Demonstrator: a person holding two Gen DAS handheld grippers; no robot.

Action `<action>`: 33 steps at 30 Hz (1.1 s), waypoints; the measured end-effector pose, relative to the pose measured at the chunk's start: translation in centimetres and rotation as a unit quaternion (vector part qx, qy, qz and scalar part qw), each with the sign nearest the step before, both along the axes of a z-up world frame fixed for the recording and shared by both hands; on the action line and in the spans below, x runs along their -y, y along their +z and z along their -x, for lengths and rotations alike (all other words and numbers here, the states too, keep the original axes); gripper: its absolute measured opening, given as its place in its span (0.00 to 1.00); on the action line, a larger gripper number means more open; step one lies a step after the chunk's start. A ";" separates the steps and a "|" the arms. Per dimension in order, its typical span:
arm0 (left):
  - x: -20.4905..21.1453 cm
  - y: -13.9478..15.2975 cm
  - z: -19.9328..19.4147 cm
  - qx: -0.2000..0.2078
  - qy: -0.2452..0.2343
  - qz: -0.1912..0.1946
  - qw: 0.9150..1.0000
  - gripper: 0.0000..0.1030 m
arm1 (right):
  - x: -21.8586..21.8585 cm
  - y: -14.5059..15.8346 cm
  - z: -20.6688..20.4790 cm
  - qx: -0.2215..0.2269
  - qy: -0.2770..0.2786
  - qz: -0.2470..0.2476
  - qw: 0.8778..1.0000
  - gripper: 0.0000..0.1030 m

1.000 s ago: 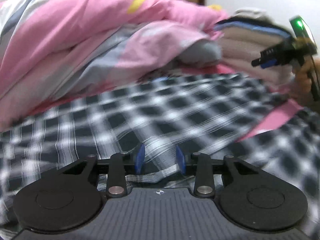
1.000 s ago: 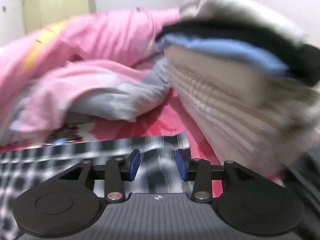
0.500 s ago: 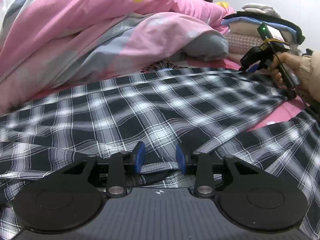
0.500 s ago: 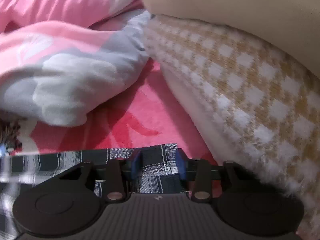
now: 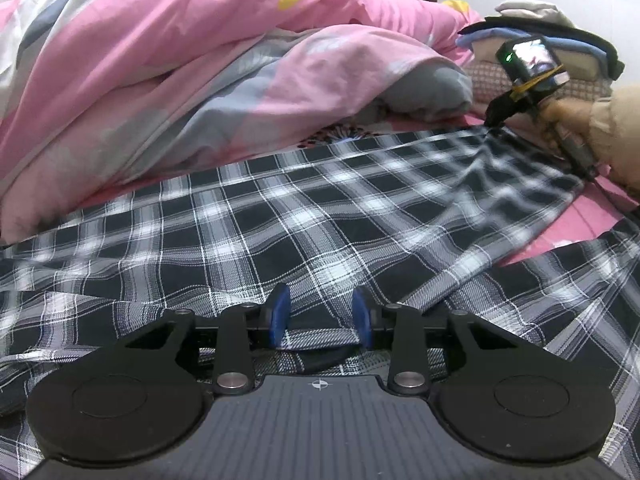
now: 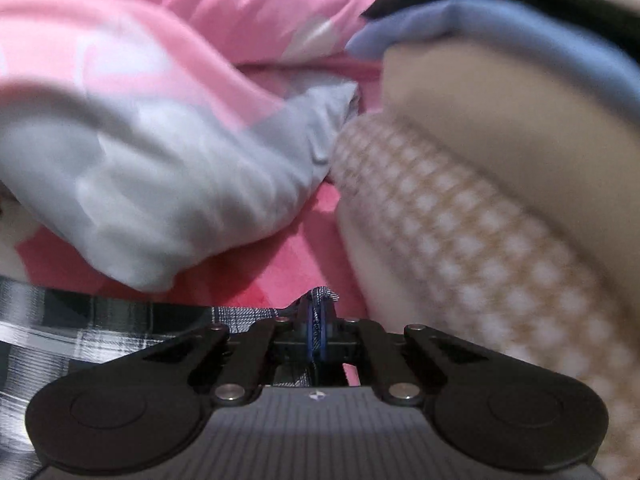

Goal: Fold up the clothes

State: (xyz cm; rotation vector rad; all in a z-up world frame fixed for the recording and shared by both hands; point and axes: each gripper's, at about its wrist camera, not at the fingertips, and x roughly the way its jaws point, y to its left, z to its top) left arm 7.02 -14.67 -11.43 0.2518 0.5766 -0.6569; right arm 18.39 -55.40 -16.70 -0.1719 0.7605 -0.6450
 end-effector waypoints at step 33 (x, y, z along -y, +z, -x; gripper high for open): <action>-3.5 1.7 -1.6 0.016 0.072 0.065 0.995 0.33 | -11.5 6.3 17.2 0.065 0.124 -0.162 0.977 0.20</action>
